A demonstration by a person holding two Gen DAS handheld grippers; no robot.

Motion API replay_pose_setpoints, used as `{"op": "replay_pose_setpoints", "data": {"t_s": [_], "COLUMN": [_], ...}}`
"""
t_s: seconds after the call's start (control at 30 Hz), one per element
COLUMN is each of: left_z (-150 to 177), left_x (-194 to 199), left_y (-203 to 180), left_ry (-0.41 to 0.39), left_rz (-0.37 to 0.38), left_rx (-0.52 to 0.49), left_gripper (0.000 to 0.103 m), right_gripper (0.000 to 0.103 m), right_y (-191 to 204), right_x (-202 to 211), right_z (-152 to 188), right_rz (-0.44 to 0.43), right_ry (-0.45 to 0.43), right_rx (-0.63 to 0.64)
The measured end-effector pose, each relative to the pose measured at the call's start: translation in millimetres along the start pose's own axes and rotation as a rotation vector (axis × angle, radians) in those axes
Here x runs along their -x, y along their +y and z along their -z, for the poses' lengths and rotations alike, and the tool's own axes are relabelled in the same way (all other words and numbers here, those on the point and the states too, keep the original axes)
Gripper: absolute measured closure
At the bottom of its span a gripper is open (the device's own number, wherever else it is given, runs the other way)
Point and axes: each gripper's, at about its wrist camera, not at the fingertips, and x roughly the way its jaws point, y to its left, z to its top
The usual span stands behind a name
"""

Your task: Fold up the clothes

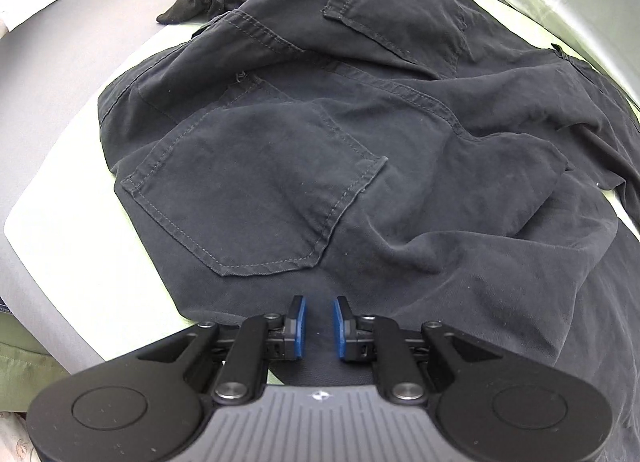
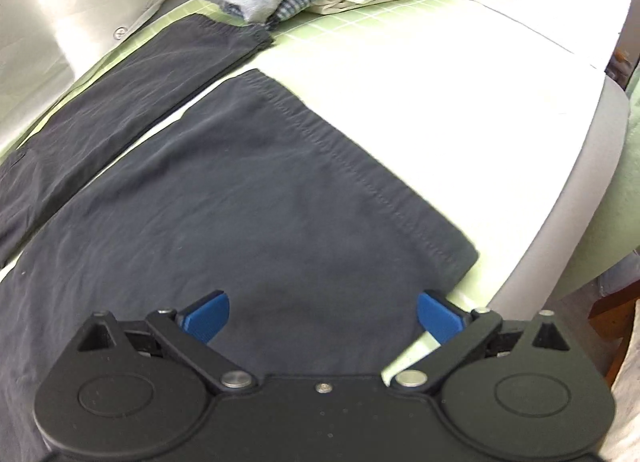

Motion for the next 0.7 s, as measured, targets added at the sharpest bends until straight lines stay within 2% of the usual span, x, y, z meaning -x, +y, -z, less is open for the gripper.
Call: {"op": "replay_pose_setpoints", "data": {"t_s": [0.2, 0.37, 0.47, 0.5, 0.6, 0.67, 0.7], "left_z": [-1, -1, -2, -3, -4, -4, -3], "left_x": [1, 1, 0, -1, -2, -3, -3], "left_y": [-9, -12, -13, -13, -15, -17, -18], "left_ry": [0.012, 0.022, 0.031, 0.034, 0.041, 0.043, 0.043], "left_rz": [0.000, -0.006, -0.009, -0.011, -0.020, -0.028, -0.033], "left_rx": [-0.026, -0.051, -0.058, -0.062, -0.071, -0.078, -0.082], "left_gripper": [0.085, 0.085, 0.085, 0.085, 0.085, 0.085, 0.085], "right_gripper": [0.001, 0.001, 0.001, 0.004, 0.012, 0.024, 0.040], "right_y": [3, 1, -19, -25, -29, -28, -28], "right_x": [-6, -2, -9, -12, -11, -8, -7], "right_z": [-10, -15, -18, -17, -14, -12, -12], "right_rz": [0.040, 0.149, 0.082, 0.049, 0.042, 0.049, 0.058], "right_ry": [-0.035, -0.100, -0.055, -0.039, -0.042, -0.060, -0.073], "right_rx": [0.053, 0.107, 0.042, 0.003, -0.036, -0.012, -0.001]}}
